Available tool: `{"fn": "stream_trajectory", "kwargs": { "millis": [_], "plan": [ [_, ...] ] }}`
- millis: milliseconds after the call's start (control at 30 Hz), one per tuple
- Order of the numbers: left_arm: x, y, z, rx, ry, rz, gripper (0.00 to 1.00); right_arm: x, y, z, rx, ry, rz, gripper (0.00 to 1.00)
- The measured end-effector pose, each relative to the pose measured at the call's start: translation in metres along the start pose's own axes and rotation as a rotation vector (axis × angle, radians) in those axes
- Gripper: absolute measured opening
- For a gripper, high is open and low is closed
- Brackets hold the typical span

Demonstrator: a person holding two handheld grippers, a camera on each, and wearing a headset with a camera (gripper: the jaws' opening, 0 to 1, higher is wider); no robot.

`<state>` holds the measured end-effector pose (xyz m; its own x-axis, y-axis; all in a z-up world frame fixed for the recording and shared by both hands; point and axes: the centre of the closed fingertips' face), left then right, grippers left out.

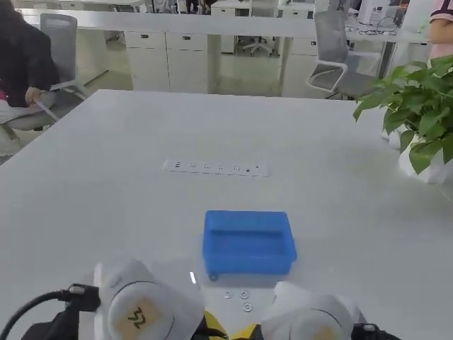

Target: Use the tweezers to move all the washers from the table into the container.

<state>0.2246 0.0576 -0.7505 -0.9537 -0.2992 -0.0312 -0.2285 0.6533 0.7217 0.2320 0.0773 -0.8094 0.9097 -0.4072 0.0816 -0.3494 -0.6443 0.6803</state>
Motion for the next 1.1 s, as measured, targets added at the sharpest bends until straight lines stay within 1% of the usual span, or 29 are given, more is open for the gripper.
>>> {"fn": "stream_trajectory", "kwargs": {
  "millis": [67,100,133,167,300,333,367,467,533,633,667,733,767,800,833,900,933,1000,1033,1067,1100],
  "plan": [
    [0.001,-0.002,-0.001,-0.01,-0.012,0.01,0.0,0.0,-0.001,0.002,-0.011,0.007,-0.008,0.09],
    [0.003,-0.004,-0.001,-0.019,-0.026,0.026,0.0,0.001,-0.001,0.003,-0.014,0.02,-0.007,0.08],
    [0.004,-0.005,-0.001,-0.023,-0.035,0.029,0.0,0.0,0.001,0.003,-0.017,0.027,-0.014,0.07],
    [0.004,-0.007,-0.004,-0.02,-0.065,0.035,0.0,0.0,0.001,0.004,-0.022,0.027,-0.018,0.07],
    [0.004,-0.01,-0.007,-0.021,-0.066,0.039,0.0,0.001,0.001,0.007,-0.026,0.038,-0.02,0.06],
    [0.003,-0.011,-0.007,-0.017,-0.059,0.033,0.0,0.002,0.001,0.007,-0.025,0.036,-0.02,0.06],
    [0.002,-0.011,-0.008,-0.006,-0.031,0.021,0.0,0.002,0.001,0.007,-0.024,0.031,-0.023,0.06],
    [-0.001,-0.012,-0.009,0.019,-0.005,-0.007,0.0,0.003,0.001,0.007,-0.024,0.017,-0.021,0.05],
    [0.0,-0.013,-0.009,0.034,0.004,-0.026,0.0,0.003,0.002,0.007,-0.024,0.022,-0.02,0.05],
    [0.0,-0.013,-0.011,0.063,0.045,-0.056,0.0,0.003,0.003,0.007,-0.026,0.034,-0.015,0.04],
    [0.0,-0.013,-0.011,0.069,0.046,-0.064,0.0,0.003,0.003,0.007,-0.025,0.035,-0.014,0.04],
    [-0.005,-0.012,-0.01,0.081,0.087,-0.112,0.03,0.004,0.003,0.007,-0.025,0.035,-0.011,0.04],
    [-0.005,-0.012,-0.01,0.085,0.096,-0.113,0.05,0.006,0.003,0.007,-0.024,0.034,-0.01,0.04],
    [-0.009,-0.01,-0.011,0.117,0.135,-0.146,0.06,0.007,0.003,0.007,-0.026,0.033,-0.006,0.04],
    [-0.01,-0.007,-0.012,0.14,0.161,-0.16,0.08,0.008,0.003,0.007,-0.026,0.033,-0.003,0.04],
    [-0.015,-0.001,-0.009,0.176,0.245,-0.203,0.18,0.012,0.004,0.007,-0.029,0.033,-0.001,0.04],
    [-0.018,0.004,-0.009,0.208,0.296,-0.227,0.23,0.014,0.005,0.006,-0.028,0.029,0.0,0.04],
    [-0.021,0.011,-0.006,0.246,0.363,-0.254,0.35,0.019,0.006,0.002,-0.016,0.012,0.002,0.04],
    [-0.027,0.019,-0.003,0.276,0.398,-0.299,0.41,0.021,0.007,-0.001,-0.005,-0.004,0.0,0.04],
    [-0.029,0.024,0.001,0.287,0.418,-0.321,0.47,0.024,0.007,-0.005,0.009,-0.033,-0.003,0.04],
    [-0.03,0.029,0.008,0.287,0.452,-0.346,0.51,0.026,0.007,-0.008,0.018,-0.045,-0.004,0.04]
  ]
}}
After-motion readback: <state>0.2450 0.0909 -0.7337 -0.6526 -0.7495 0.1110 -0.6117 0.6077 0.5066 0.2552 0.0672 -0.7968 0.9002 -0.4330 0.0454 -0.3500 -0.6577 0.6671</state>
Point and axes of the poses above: the centre of the closed fingertips' face, and the gripper's own axes: y roughly backward along the fingers, x roughly to its right, z roughly out of its underside, and after that the axes turned 7 degrees about z, right-handed
